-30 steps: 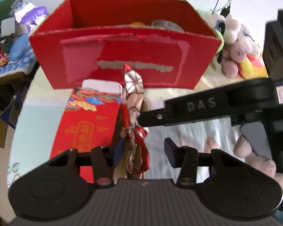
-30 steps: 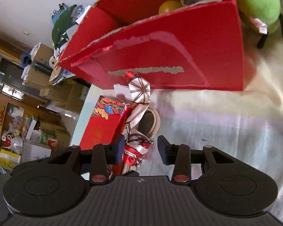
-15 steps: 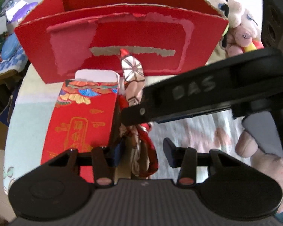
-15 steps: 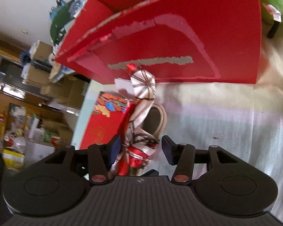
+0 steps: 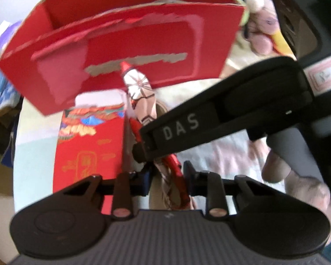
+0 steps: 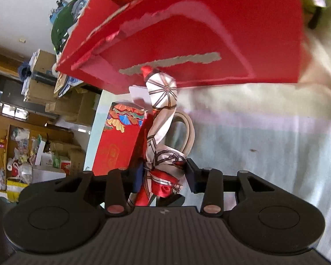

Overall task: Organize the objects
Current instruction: 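Lift the fabric bag with the right gripper and carry it over the box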

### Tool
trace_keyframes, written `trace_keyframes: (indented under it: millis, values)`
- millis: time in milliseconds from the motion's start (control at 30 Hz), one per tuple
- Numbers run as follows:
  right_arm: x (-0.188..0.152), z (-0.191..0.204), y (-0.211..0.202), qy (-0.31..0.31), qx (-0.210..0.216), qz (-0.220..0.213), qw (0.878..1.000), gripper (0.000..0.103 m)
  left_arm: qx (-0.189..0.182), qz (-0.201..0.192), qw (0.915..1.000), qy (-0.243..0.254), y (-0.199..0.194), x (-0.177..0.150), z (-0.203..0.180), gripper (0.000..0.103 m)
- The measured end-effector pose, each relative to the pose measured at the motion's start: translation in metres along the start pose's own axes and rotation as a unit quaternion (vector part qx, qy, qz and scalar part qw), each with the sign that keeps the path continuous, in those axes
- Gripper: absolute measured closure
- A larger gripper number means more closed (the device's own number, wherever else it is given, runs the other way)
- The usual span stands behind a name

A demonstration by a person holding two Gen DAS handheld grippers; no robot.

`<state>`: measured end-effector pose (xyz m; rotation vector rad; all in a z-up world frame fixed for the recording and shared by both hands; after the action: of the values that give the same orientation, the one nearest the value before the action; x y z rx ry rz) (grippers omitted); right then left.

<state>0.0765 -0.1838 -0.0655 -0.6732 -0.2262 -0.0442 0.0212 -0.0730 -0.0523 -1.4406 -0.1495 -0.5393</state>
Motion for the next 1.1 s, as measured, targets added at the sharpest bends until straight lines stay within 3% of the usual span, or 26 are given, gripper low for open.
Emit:
trace_keyframes:
  millis: [300, 433, 633, 933, 1100]
  values:
    - [-0.007, -0.023, -0.055, 0.070, -0.040, -0.066, 0.995, 0.062, -0.102, -0.023, 0.9921, 0.068, -0.021, 0.027, -0.024, 0.078]
    - [-0.014, -0.023, -0.083, 0.092, -0.063, -0.107, 0.988, 0.063, -0.136, -0.045, 0.9820, 0.123, -0.033, 0.038, -0.045, 0.078]
    - [-0.019, -0.006, -0.123, 0.107, -0.088, -0.182, 0.974, 0.064, -0.197, -0.086, 0.9626, 0.165, -0.055, 0.059, -0.051, 0.078]
    - [0.006, 0.043, -0.163, 0.057, -0.097, -0.271, 0.956, 0.064, -0.251, -0.173, 0.9366, 0.172, -0.108, 0.100, -0.034, 0.078]
    - [0.039, 0.068, -0.162, 0.004, -0.093, -0.279, 0.956, 0.064, -0.254, -0.205, 0.9328, 0.152, -0.127, 0.123, -0.005, 0.078]
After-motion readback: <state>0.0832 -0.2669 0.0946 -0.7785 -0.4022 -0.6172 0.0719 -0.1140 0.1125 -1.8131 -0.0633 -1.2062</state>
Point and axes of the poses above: each gripper's, at about its wrist camera, not at the fingertips, and y roughly the way its jaws point, z to its left, x to its top, the point moved 2 cm from there along y, roughly the way its jaws point, and after that the axes turned 11 degrees about x, right-handed, at the moved point
